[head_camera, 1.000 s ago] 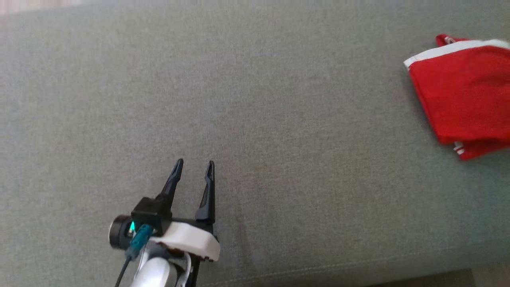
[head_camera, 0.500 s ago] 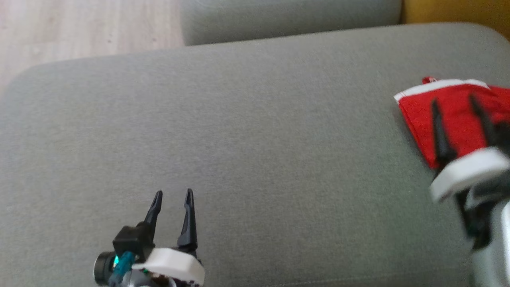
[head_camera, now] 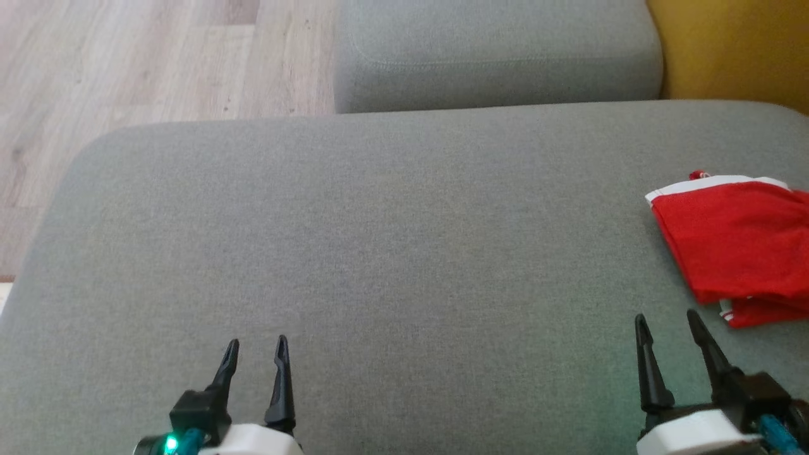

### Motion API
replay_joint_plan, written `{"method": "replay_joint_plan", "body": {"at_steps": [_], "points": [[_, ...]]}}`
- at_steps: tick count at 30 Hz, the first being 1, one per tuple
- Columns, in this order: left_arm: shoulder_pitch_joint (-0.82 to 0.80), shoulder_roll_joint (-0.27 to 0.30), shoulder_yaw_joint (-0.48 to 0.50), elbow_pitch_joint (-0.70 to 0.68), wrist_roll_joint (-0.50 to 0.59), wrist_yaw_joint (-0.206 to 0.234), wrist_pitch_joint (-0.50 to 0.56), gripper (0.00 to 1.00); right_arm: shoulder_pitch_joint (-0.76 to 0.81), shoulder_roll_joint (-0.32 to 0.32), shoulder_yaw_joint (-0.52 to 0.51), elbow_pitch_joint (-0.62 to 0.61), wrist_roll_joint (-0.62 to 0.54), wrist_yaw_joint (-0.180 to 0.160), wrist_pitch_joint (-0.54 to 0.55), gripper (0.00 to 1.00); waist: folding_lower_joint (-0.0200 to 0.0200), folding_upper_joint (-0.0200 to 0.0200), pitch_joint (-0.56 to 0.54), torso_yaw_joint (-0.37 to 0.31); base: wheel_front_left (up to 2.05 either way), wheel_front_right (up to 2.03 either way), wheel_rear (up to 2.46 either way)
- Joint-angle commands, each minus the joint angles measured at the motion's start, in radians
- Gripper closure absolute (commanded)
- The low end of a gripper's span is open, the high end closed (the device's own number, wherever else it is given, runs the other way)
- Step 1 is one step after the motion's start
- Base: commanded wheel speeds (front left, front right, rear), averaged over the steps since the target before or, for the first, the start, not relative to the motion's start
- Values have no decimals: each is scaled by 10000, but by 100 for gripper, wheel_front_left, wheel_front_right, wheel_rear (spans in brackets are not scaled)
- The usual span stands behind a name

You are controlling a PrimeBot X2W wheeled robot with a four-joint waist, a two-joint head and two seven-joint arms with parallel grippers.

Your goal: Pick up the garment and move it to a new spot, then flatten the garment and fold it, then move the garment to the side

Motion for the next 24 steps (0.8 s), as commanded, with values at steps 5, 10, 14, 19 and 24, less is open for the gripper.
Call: {"method": "replay_joint_plan", "body": {"at_steps": [5,10,14,19,24], "points": [[-68,-27,442,-300,74,8,-124,0,-355,-71,314,401,334,67,-598,0,0,0,-108,-51,0,0,0],[-50,-28,418,-293,60,36,-124,0,-657,-70,331,707,351,67,-700,0,0,0,-120,-23,0,0,0],[-55,-28,382,-265,54,60,-124,0,-791,-69,330,823,391,67,-726,0,0,0,-127,23,0,0,0],[-40,-28,374,-236,43,83,-124,0,-859,-69,318,797,427,67,-734,0,0,0,-131,55,0,0,0],[315,0,102,248,-20,3,29,100,-409,2,85,1333,425,-2,-578,100,0,0,-118,53,0,0,0]]}}
